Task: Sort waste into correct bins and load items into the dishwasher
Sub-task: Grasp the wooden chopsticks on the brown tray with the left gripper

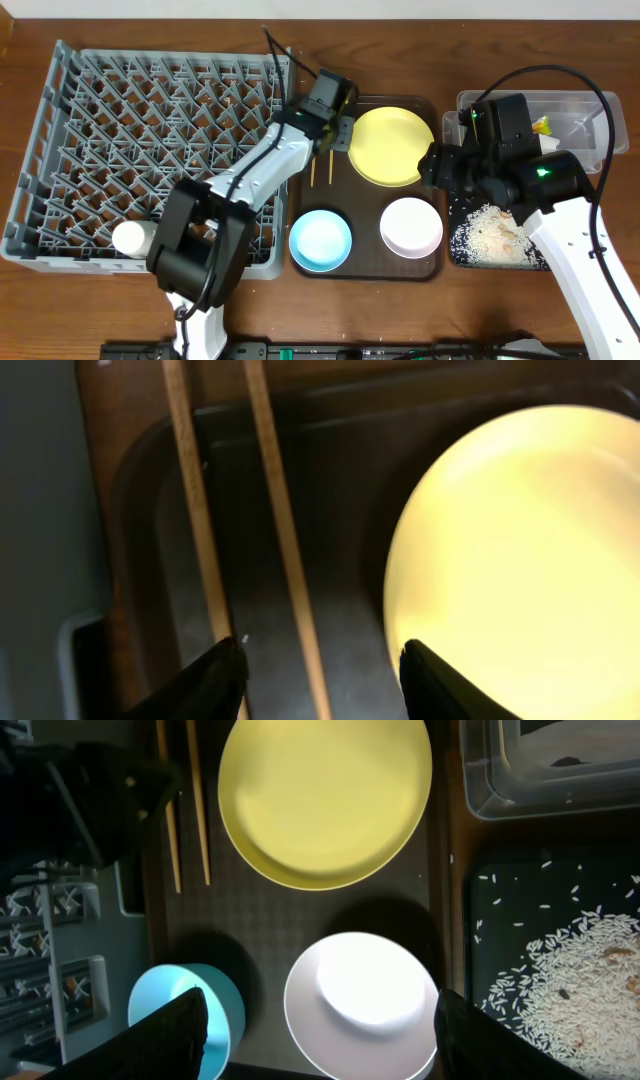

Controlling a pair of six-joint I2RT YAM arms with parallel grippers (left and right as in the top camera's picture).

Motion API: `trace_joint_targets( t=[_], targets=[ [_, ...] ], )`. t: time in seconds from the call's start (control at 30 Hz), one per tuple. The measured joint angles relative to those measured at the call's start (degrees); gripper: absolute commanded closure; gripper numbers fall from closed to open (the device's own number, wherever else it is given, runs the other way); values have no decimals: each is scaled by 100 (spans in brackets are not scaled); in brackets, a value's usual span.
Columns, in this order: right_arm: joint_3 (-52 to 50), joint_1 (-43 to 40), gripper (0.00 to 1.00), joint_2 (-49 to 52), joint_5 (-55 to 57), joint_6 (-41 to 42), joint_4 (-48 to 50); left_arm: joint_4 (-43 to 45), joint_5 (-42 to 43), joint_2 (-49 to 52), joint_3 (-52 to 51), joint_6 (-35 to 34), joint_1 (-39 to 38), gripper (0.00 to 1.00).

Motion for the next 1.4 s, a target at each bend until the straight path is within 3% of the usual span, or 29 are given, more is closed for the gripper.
trace_joint_targets(
  t=[0.4, 0.63, 1.0, 1.2, 1.4],
  targets=[
    [0, 0, 30, 0, -17, 0, -2, 922, -221, 632, 4, -17, -4, 59],
    [0, 0, 30, 0, -20, 0, -2, 992, -522, 872, 4, -24, -4, 63],
    [0, 0, 33, 0, -20, 0, -4, 804, -621, 955, 28, -282, -46, 90],
    [-2, 0, 37, 0, -20, 15, -4, 243, -629, 614, 26, -452, -59, 92],
    [-4, 0, 39, 0, -22, 20, -4, -420, -522, -654, 26, -542, -57, 92]
  ],
)
